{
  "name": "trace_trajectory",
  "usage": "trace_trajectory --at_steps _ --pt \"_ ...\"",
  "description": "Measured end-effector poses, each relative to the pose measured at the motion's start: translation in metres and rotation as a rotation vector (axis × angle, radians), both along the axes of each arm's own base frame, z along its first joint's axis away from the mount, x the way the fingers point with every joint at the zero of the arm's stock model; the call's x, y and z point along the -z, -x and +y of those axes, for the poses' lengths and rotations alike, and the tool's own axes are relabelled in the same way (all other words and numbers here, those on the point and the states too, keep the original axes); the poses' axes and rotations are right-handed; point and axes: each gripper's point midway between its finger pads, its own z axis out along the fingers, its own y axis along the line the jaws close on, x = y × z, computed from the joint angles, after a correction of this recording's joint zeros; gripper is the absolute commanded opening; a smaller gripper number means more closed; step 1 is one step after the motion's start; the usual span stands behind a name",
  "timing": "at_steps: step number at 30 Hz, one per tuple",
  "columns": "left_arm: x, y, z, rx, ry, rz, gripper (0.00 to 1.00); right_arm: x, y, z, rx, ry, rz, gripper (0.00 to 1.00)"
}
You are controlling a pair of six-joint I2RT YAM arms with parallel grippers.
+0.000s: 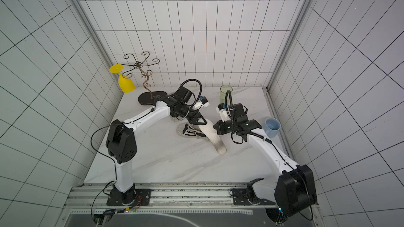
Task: Insert the insole into the shoe
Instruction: Pick up the insole from the center of the board.
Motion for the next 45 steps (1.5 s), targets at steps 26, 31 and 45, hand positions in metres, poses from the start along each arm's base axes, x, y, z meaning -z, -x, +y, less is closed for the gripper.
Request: trace_trajectory --at_steps 26,31,45 --pt "-0.013 -0.003 0.023 -0.183 0.051 0.255 0.00 0.016 0.025 0.014 -0.089 0.181 -0.369 0.99" --pt "-0.018 -0.002 0.024 -0.184 0.049 0.268 0.00 0.023 0.006 0.008 -0.038 0.251 -0.418 0.99" --pt "-0.021 -0.003 0.032 -0.203 0.037 0.247 0.00 0.025 -0.004 0.019 -0.064 0.262 -0.471 0.75"
